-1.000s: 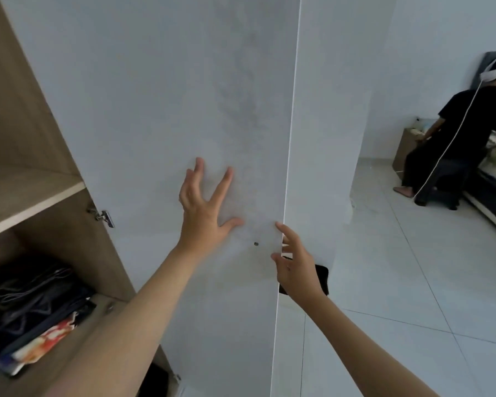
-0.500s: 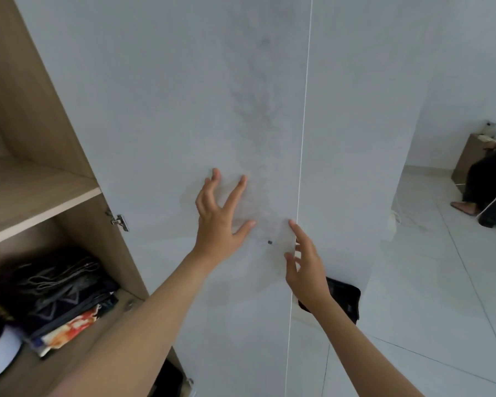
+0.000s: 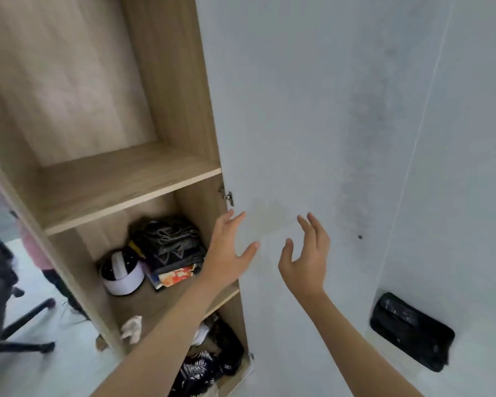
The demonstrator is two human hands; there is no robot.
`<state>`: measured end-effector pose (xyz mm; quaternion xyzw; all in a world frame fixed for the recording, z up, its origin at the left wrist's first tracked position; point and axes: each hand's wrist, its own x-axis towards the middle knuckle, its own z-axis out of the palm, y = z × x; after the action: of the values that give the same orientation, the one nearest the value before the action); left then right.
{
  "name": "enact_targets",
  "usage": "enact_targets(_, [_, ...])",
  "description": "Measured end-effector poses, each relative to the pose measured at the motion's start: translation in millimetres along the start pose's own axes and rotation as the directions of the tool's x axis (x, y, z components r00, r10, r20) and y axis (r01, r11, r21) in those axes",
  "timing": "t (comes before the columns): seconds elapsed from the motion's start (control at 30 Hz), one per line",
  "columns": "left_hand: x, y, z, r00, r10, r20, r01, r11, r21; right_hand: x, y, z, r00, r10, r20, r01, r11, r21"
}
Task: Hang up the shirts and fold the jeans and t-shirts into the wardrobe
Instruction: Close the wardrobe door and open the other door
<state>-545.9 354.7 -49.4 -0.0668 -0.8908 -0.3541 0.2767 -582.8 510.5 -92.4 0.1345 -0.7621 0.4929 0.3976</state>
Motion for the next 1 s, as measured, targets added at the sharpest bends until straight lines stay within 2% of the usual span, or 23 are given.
enact_targets(0.1, [-46.6, -23.0, -67.0, 0.985, -0.128, -0.119, 0.134, 0.99, 0.042, -25.1, -54.6, 34.9, 0.981, 0.009, 0.195, -0.045, 0.982, 0.182])
enact_targets(0.2, [-104.6, -35.2, -133.9, 0.935, -0.247, -0.255, 0.285, 0.95, 0.125, -60.7, -117.4, 60.7, 0.928, -0.012, 0.373, -0.117, 0.939, 0.322])
enact_targets(0.3, [-170.9, -34.3, -196.3, 0.849, -0.391, -0.355, 0.456, 0.882, 0.121, -102.1, -180.8, 75.4, 0.868, -0.135, 0.477, -0.104, 0.891, 0.441])
enact_targets(0.4, [-243.7, -23.2, -251.2, 0.746, -0.486, -0.456, 0.584, 0.806, 0.097, -148.2, -245.6, 78.4, 0.762, -0.271, 0.588, -0.117, 0.836, 0.536])
enact_targets(0.57, [-378.9, 20.2, -327.8, 0.552, -0.516, -0.655, 0.734, 0.673, 0.089, -240.6, -354.2, 67.0, 0.664, -0.474, 0.578, -0.088, 0.718, 0.69])
enact_targets(0.7, [-491.7, 64.9, -373.3, 0.357, -0.504, -0.786, 0.835, 0.549, 0.026, -324.8, -439.6, 41.4, 0.533, -0.63, 0.564, -0.182, 0.566, 0.804])
enact_targets(0.8, [-566.5, 102.4, -398.4, 0.213, -0.459, -0.862, 0.891, 0.454, -0.021, -389.3, -498.8, 14.4, 0.406, -0.733, 0.546, -0.255, 0.483, 0.838])
enact_targets(0.9, [-633.3, 137.3, -415.2, 0.053, -0.398, -0.916, 0.922, 0.373, -0.109, -445.4, -553.5, -15.7, 0.273, -0.839, 0.47, -0.33, 0.378, 0.865])
enact_targets(1.0, [-694.6, 167.6, -427.1, -0.101, -0.32, -0.942, 0.927, 0.313, -0.206, -499.0, -601.9, -44.5, 0.183, -0.913, 0.365, -0.431, 0.26, 0.864])
